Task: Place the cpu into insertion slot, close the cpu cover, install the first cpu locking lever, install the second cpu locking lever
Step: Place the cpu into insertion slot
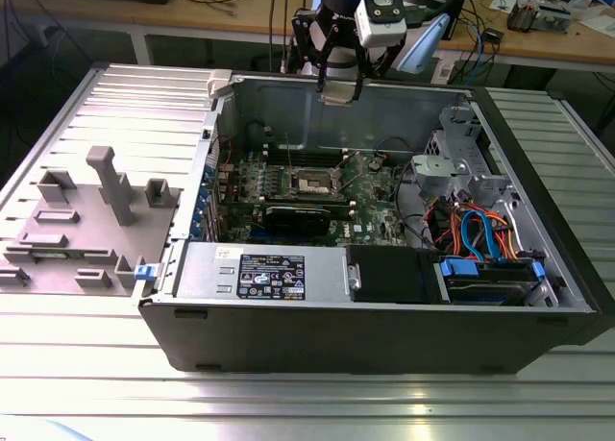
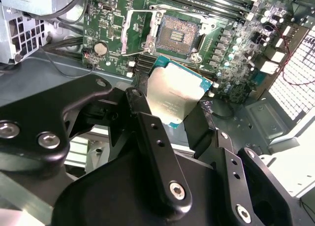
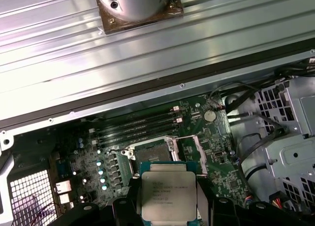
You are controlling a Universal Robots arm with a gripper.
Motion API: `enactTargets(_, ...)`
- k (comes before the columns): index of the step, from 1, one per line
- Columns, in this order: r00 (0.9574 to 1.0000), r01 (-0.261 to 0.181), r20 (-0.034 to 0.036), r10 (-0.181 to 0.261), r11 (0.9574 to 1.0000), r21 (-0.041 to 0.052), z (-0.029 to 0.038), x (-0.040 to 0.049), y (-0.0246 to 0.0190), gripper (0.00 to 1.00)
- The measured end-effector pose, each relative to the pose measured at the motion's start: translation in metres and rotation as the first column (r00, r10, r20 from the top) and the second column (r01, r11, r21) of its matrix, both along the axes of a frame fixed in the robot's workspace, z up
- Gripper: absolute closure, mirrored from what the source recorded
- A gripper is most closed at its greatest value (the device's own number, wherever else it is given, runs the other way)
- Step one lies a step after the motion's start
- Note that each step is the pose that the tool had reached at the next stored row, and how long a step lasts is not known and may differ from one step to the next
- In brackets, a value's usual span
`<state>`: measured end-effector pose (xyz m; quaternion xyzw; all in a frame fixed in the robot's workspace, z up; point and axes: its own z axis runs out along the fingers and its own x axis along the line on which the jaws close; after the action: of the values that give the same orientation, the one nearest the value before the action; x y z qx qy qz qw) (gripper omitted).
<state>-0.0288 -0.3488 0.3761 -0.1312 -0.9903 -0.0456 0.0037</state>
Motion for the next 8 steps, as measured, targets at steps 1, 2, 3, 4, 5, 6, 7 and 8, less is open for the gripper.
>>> enactTargets(1, 1.0, 0.001, 0.0, -0.001, 1.0, 0.0, 0.0, 0.0, 0.0, 0.46)
enactTargets(2, 1.0, 0.004, 0.0, -0.004, 1.0, 0.0, 0.0, 0.0, 0.0, 0.46)
enactTargets(3, 1.0, 0.006, 0.0, -0.006, 1.0, -0.0001, 0.0, 0.0, 0.0, 0.46)
enactTargets(4, 1.0, 0.008, 0.0, -0.008, 1.0, 0.0, -0.0001, 0.0, 0.0, 0.46)
enactTargets(5, 0.9999, 0.01, 0.0, -0.01, 0.9999, 0.0, -0.0001, 0.0, 0.0, 0.46)
enactTargets(6, 0.9999, 0.013, 0.0, -0.013, 0.9999, 0.0, -0.0001, 0.0, 0.0, 0.46)
enactTargets(7, 0.9999, 0.016, 0.0, -0.016, 0.9999, 0.0, -0.0001, 0.0, 0.0, 0.46)
enactTargets(8, 0.9998, 0.019, 0.0, -0.019, 0.9998, 0.0, -0.0001, 0.0, 0.0, 0.46)
